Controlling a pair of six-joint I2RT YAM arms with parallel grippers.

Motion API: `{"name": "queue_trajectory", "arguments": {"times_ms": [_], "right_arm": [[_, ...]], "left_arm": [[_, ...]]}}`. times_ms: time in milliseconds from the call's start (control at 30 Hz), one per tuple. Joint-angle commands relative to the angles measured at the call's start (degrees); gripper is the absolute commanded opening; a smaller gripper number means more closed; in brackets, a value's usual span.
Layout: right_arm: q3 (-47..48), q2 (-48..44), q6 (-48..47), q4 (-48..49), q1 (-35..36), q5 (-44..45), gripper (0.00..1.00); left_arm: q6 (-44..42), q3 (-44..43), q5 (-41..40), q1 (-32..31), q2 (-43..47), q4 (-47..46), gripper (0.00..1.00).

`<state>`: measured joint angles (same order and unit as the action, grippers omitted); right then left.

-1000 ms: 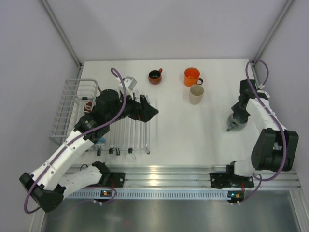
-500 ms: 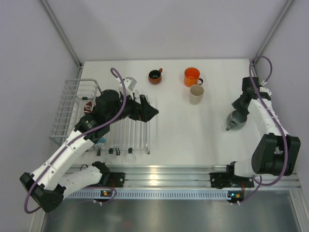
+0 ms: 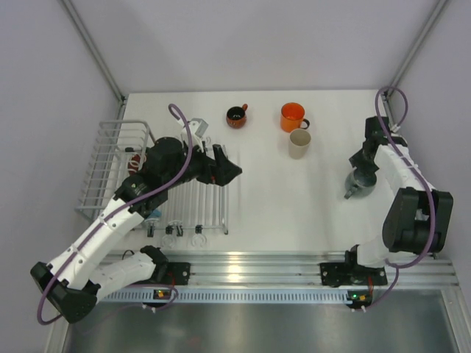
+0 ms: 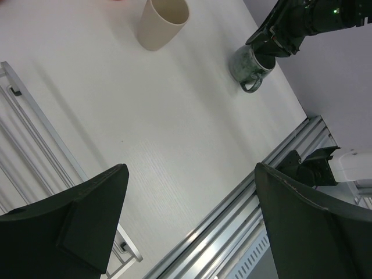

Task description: Load the cups into the dish rack

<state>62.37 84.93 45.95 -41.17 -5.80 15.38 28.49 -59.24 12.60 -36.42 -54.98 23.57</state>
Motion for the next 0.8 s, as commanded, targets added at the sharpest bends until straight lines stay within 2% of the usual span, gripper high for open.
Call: {"name": "queue_trajectory", "arguments": {"times_ms": [0,367,500,600,767], "right_arm": [[1.0,1.29,1.15,3.28,-0.61,0.44,0.38],[-0.76,5.25,0.01,7.07,-0.61,-1.31,0.24],[-0.41,3.94,-0.69,6.72,-0.61,-1.14,0.0],[0.56,1.66,-1.48,5.49,-0.61,-2.98,0.0],[-1.19,-8.44,-2.97,7.06,-0.61,-9.83,0.0]], "left_arm": [[0.86,0.53,0.06,-0.05,0.84,-2.13,0.95],[2.62,0.44,1.81,0.12,-0.3,-2.22,0.93],[2.62,0.01,1.99,0.04,-0.3,-2.3,0.91],[3.24,-0.26,2.78,0.04,-0.56,-3.0,0.89],[6.75,0.44,6.02,0.04,-1.09,-5.02,0.85]]}}
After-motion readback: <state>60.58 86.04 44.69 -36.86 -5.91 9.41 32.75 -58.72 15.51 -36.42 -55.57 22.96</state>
